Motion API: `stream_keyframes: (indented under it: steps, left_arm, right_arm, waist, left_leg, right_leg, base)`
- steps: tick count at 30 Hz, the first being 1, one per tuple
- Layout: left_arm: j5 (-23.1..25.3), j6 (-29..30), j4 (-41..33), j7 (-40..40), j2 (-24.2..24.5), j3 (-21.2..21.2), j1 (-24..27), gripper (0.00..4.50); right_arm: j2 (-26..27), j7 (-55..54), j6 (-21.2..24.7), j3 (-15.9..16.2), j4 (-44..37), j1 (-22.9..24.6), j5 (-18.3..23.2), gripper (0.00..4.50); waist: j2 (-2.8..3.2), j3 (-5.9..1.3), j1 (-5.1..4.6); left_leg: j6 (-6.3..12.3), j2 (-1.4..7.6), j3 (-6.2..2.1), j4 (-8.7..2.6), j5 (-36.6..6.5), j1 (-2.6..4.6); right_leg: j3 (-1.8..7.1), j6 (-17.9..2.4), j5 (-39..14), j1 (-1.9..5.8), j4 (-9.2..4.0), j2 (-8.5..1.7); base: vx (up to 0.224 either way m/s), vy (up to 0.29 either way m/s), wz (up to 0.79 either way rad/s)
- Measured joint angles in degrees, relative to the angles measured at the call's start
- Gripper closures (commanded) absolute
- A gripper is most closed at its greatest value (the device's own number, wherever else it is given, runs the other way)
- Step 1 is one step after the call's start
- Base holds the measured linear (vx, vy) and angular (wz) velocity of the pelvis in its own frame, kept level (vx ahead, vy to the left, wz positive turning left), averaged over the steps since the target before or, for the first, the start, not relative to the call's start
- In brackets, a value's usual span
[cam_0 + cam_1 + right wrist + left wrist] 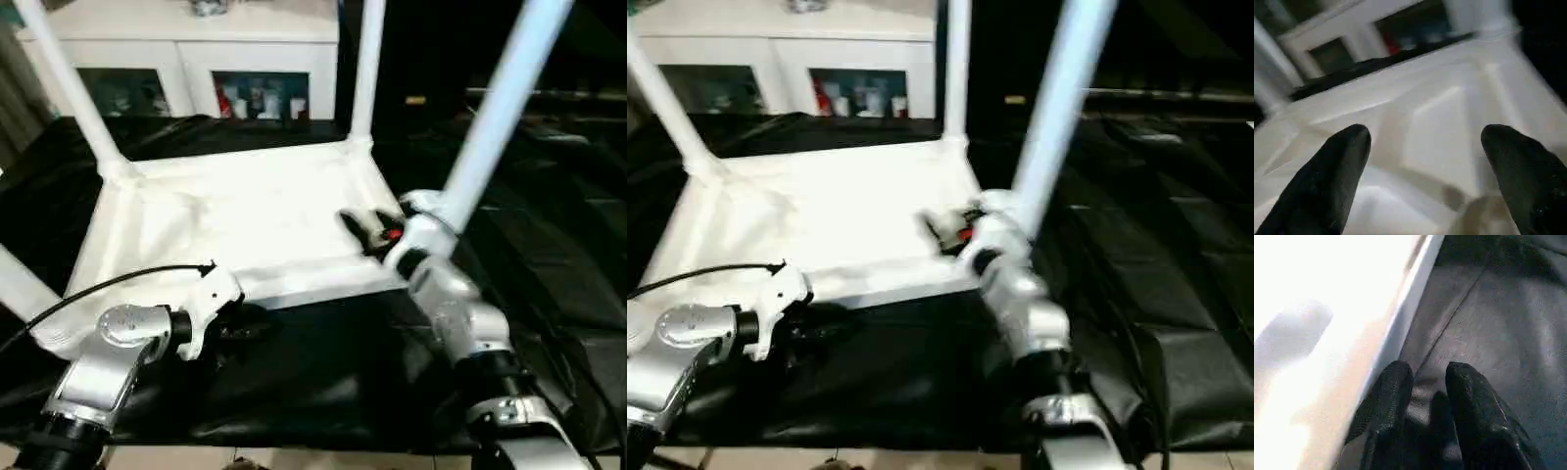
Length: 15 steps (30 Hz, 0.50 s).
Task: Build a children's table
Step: Rotate table base
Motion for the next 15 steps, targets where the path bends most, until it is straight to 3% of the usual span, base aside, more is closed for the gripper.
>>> stream_keyframes:
  steps: [7, 15]
  left_arm:
    - [0.9, -2.5, 2.1, 2.0, 0.1, -0.1, -0.1, 2.93]
    - [0.7, -4.4, 3.0, 2.9, -0.4, 0.0, -0.6, 2.93]
  right_arm:
    - [-6.6, -6.5, -6.4, -5.9, 10.6, -4.1, -0.7, 0.46]
    - [-16.3, -6.5, -11.8, -9.2, 17.6, -5.7, -1.9, 0.46]
  waist:
    - [-0.04, 0.00, 1.54]
    - [-0.02, 0.00, 1.08]
  left_leg:
    - [0.00, 0.00, 0.03, 0.05, 0.0, -0.15]
    - [0.02, 0.07, 0.03, 0.14, 0.0, -0.31]
  right_leg:
    - [0.02, 0.1, 0.0, 0.12, 0.03, -0.05]
    - [0.00, 0.2, -0.1, -0.01, 0.08, 0.01]
  base:
    - [0.000, 0.000, 0.00]
    - [0.000, 0.000, 0.00]
